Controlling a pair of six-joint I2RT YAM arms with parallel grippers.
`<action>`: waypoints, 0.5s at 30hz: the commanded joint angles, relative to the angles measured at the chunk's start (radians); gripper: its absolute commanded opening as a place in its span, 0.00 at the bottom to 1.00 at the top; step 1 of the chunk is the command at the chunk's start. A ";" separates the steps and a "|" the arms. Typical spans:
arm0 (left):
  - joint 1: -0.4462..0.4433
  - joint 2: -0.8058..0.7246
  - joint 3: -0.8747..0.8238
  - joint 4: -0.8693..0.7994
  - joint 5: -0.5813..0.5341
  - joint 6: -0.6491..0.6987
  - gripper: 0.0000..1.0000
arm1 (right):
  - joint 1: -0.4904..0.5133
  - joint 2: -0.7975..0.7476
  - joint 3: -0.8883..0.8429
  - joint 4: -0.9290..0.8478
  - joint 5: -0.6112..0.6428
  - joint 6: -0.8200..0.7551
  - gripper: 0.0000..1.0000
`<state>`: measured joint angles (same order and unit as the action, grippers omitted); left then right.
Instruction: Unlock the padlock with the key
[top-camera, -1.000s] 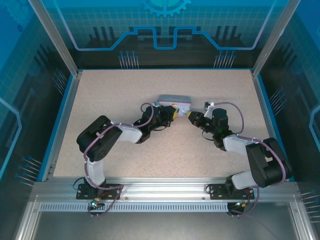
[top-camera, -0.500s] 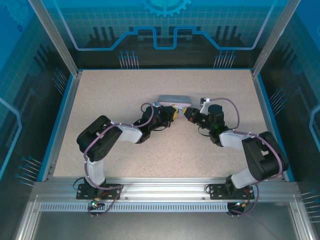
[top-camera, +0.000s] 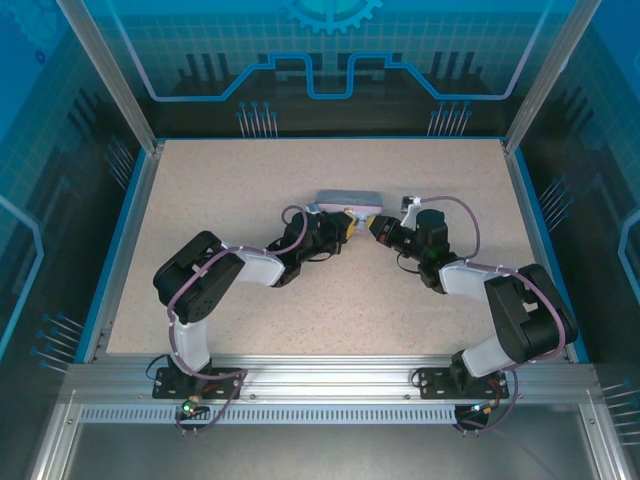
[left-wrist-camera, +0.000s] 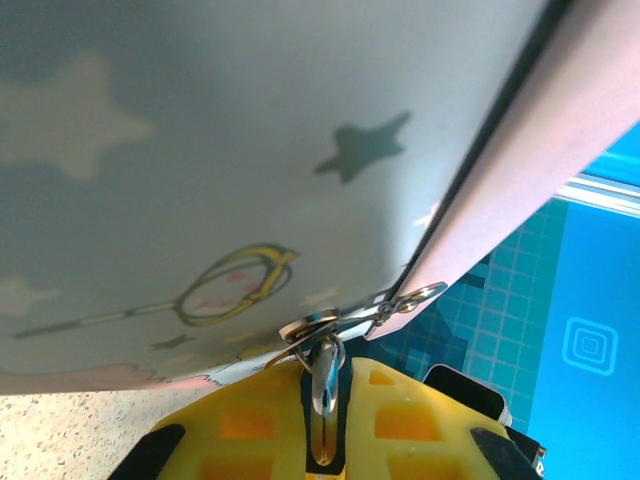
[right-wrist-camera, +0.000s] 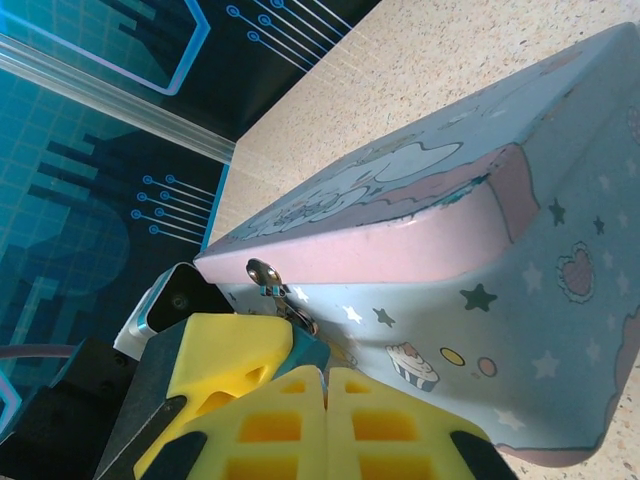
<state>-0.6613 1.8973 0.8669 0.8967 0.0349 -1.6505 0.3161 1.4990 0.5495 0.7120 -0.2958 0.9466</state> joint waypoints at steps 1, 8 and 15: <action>-0.006 -0.010 0.008 0.066 0.019 -0.023 0.00 | 0.013 0.021 -0.008 0.036 -0.009 0.007 0.02; -0.007 -0.007 0.008 0.073 0.019 -0.026 0.00 | 0.020 0.029 0.003 0.032 -0.015 0.005 0.02; -0.006 -0.006 0.003 0.074 0.018 -0.030 0.00 | 0.023 0.035 0.004 0.050 -0.015 0.011 0.02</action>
<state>-0.6613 1.8973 0.8669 0.8978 0.0338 -1.6512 0.3225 1.5265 0.5495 0.7341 -0.2989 0.9508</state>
